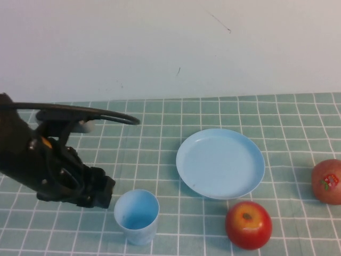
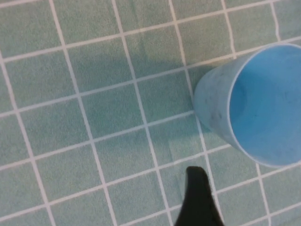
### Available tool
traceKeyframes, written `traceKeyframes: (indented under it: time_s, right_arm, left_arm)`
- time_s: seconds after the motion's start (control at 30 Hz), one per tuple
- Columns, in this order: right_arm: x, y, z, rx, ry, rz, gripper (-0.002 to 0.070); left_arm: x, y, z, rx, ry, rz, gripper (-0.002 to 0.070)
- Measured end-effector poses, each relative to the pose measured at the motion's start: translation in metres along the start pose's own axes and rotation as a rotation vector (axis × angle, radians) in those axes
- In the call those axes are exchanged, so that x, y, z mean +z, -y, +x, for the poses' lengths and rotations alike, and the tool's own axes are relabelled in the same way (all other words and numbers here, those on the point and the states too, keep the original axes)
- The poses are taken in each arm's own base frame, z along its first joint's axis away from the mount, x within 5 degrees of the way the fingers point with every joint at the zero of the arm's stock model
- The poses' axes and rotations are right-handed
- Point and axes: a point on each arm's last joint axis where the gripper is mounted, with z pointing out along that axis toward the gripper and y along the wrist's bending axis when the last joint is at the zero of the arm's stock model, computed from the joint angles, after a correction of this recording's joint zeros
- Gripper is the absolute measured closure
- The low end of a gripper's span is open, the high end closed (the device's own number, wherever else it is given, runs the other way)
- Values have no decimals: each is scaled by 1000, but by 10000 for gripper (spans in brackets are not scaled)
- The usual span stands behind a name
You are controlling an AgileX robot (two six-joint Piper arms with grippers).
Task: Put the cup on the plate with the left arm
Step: Pick up the cup from the table, then place the cup on the plate
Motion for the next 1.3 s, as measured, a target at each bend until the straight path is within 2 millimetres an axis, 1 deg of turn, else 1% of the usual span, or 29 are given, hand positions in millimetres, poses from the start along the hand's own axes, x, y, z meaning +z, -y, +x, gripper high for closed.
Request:
traceKeyframes:
  time_s: [0.2, 0.4, 0.47, 0.57, 0.6, 0.67, 0.7, 0.73, 0.83, 0.97, 1.17, 1.23, 1.3]
  right_arm:
    - [0, 0, 0, 0, 0, 0, 678]
    - [0, 0, 0, 0, 0, 0, 678]
    - [0, 0, 0, 0, 0, 0, 678]
    - [0, 0, 0, 0, 0, 0, 678]
    - [0, 0, 0, 0, 0, 0, 678]
    - [0, 0, 0, 0, 0, 0, 678]
    - [0, 0, 0, 0, 0, 0, 678]
    - [0, 0, 0, 0, 0, 0, 678]
    - [0, 0, 0, 0, 0, 0, 678]
    - [0, 0, 0, 0, 0, 0, 678]
    - [0, 0, 0, 0, 0, 0, 678]
    - [0, 0, 0, 0, 0, 0, 678]
    - [0, 0, 0, 0, 0, 0, 678]
  left_arm:
    - [38, 6, -11, -7, -46, -36, 254]
    - [75, 0, -18, -37, -96, -49, 257]
    - [85, -1, -20, -54, -102, -45, 277]
    - [97, -2, -23, -77, -102, -37, 362]
    - [99, -2, -23, -84, -102, -34, 411]
    - [103, -2, -24, -92, -100, -31, 535]
    - [102, -2, -25, -97, -93, -26, 582]
    - [102, -1, -26, -98, -86, -23, 615]
    - [96, 3, -35, -99, -63, -7, 652]
    - [81, 19, -55, -65, -2, 27, 657]
    - [54, 61, -90, 10, 143, 81, 659]
    - [52, 76, -101, 34, 177, 93, 659]
    - [54, 89, -110, 69, 191, 96, 659]
